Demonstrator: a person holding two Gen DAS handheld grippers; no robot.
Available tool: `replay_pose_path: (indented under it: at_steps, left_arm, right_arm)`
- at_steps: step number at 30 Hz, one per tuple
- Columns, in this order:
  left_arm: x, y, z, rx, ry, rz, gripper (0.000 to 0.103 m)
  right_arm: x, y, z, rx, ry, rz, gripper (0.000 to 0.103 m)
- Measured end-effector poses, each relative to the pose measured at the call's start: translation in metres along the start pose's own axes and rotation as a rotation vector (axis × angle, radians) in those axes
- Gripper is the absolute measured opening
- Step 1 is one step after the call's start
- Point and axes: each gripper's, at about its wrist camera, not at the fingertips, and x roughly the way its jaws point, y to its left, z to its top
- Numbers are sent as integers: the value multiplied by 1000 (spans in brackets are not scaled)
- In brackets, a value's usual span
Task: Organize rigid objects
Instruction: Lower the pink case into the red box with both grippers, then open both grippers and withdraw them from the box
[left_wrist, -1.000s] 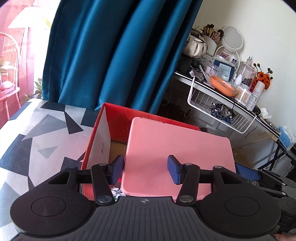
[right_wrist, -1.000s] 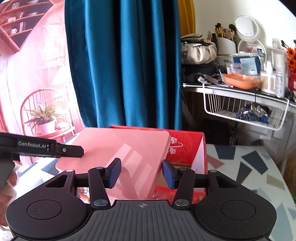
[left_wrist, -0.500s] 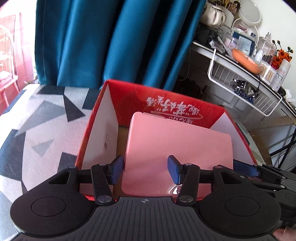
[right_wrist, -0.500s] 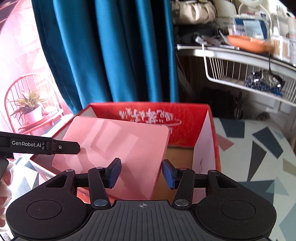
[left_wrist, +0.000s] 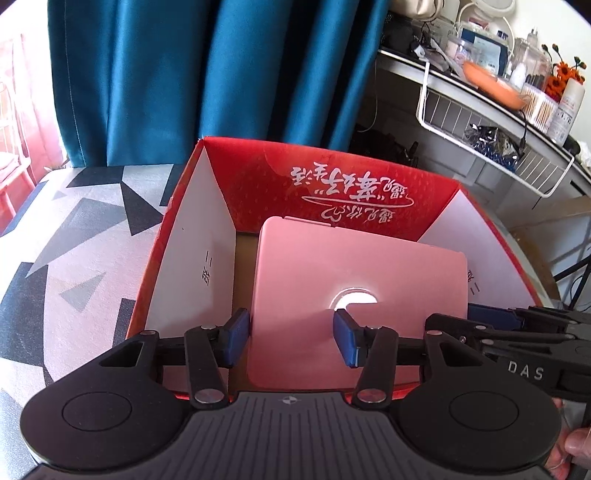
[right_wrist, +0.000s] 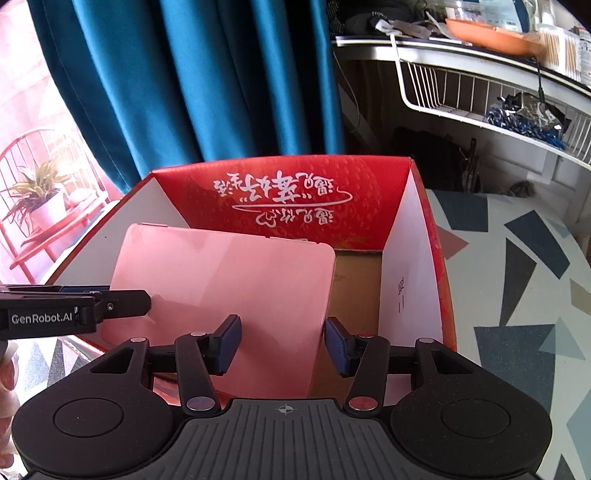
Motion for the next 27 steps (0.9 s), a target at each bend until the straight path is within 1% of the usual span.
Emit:
replay_pose_path:
  at_steps: [2, 5, 8, 9, 10, 11, 12, 14, 20, 21, 23, 24, 25, 26, 27]
  left_arm:
    - [6, -3, 1, 25, 32, 15, 52]
    - [14, -5, 4, 45, 73, 32, 52]
    - [21, -4, 7, 52, 97, 36, 48]
    - [23, -2, 8, 50, 104, 34, 36]
    - [26, -1, 8, 46, 120, 32, 30]
    - [29, 1, 7, 41, 135, 37, 30]
    - [31, 2, 7, 37, 138, 44, 30]
    - [30, 2, 7, 40, 132, 43, 30]
    - [20, -1, 8, 69, 96, 43, 30]
    - [16, -2, 8, 76, 84, 40, 30]
    - [8, -5, 9, 98, 67, 47, 31]
    - [3, -5, 9, 105, 59, 45, 33]
    - [-3, -5, 9, 109, 49, 36, 41]
    - [-8, -4, 9, 112, 36, 26, 46]
    - [-15, -2, 8, 116, 18, 17, 56]
  right_arm:
    - [5, -1, 3, 31, 36, -5, 46]
    - [17, -1, 8, 56, 104, -35, 45]
    - [29, 0, 11, 62, 154, -59, 45]
    - [33, 1, 12, 61, 166, -65, 45]
    - [35, 1, 13, 63, 172, -68, 40]
    - [35, 1, 14, 63, 172, -51, 38]
    - [36, 2, 15, 60, 183, -43, 38]
    - [37, 3, 17, 52, 201, -53, 39]
    - [35, 1, 16, 57, 204, -59, 39]
    - [34, 1, 15, 57, 198, -59, 40]
    - [28, 1, 13, 62, 175, -54, 42]
    - [26, 1, 13, 63, 168, -51, 44]
    - [23, 2, 14, 59, 158, -50, 46]
    - [19, 3, 14, 50, 145, -50, 50]
    - [15, 5, 14, 38, 128, -44, 57]
